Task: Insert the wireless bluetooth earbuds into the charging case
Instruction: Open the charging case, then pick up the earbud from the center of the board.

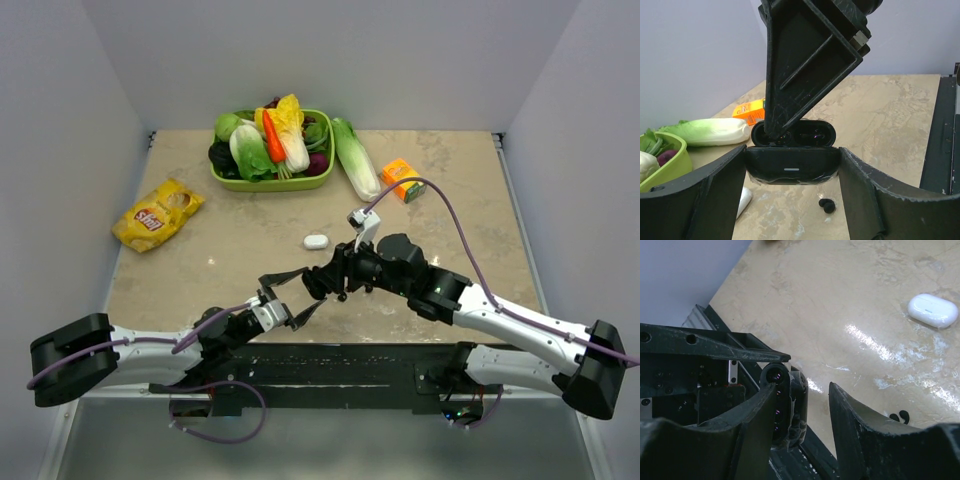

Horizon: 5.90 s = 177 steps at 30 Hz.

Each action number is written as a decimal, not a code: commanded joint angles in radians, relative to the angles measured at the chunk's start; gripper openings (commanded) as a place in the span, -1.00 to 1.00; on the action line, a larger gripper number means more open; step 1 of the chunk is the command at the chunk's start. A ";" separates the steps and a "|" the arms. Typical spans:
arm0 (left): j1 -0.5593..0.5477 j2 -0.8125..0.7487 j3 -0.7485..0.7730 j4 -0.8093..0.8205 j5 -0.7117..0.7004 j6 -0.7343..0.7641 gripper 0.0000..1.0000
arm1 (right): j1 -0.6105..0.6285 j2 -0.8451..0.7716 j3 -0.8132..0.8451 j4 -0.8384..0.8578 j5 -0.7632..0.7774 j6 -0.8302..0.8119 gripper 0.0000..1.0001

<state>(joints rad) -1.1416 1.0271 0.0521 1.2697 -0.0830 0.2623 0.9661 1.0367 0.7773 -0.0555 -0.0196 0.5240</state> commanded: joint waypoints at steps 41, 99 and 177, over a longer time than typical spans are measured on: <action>-0.009 0.016 0.025 0.204 -0.202 -0.106 1.00 | -0.029 -0.069 0.114 -0.145 -0.128 -0.226 -1.00; 0.166 -0.082 0.371 -0.540 0.433 -0.465 0.35 | 0.476 0.072 0.329 -0.411 0.727 -0.779 -1.00; 0.051 -0.325 -0.133 -0.009 0.089 -0.495 -1.00 | -0.211 0.237 -0.211 0.005 0.380 0.059 -0.12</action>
<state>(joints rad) -1.0870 0.6884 0.0502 1.1862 0.0170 -0.2649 0.7704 1.2751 0.5365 -0.0666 0.3473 0.5510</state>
